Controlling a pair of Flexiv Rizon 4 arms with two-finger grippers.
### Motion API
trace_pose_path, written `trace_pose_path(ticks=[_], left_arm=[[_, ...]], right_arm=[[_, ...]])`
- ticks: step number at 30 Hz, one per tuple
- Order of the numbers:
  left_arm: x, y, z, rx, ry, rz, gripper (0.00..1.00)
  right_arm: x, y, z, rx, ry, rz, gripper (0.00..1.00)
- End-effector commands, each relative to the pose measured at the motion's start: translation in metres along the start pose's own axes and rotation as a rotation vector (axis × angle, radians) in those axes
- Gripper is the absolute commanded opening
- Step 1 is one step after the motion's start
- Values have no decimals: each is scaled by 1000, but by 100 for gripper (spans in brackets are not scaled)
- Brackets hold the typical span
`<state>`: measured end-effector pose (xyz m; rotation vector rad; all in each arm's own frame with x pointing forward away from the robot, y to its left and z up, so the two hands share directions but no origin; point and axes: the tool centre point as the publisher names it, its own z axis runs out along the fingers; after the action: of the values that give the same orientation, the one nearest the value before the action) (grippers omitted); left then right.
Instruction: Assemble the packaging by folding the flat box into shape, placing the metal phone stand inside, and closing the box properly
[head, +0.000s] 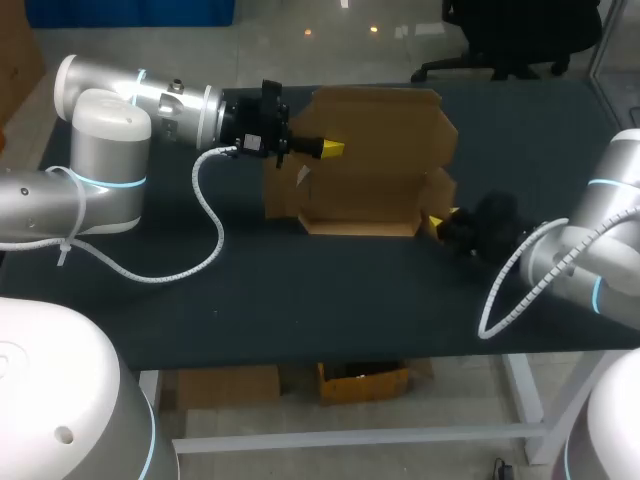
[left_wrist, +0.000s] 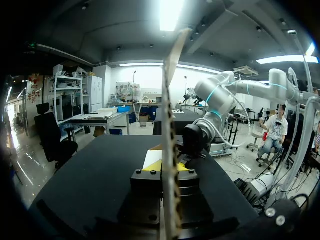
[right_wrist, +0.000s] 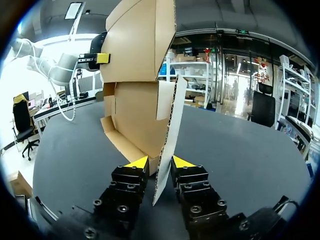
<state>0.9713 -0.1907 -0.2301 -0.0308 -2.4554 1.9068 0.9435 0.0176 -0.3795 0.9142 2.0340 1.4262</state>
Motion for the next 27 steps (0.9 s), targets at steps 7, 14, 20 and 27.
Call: trace_pose_path(ticks=[7, 14, 20, 27], left_arm=[[0, 3, 2, 1, -1, 0, 0], [0, 3, 2, 1, -1, 0, 0], [0, 3, 2, 1, -1, 0, 0], [0, 3, 2, 1, -1, 0, 0]], right_arm=[[15, 2, 6, 15, -79, -12, 31], [20, 0, 5, 27, -102, -20, 30], [23, -5, -3, 27, -111, -3, 31], [22, -13, -21, 24, -144, 20, 33]])
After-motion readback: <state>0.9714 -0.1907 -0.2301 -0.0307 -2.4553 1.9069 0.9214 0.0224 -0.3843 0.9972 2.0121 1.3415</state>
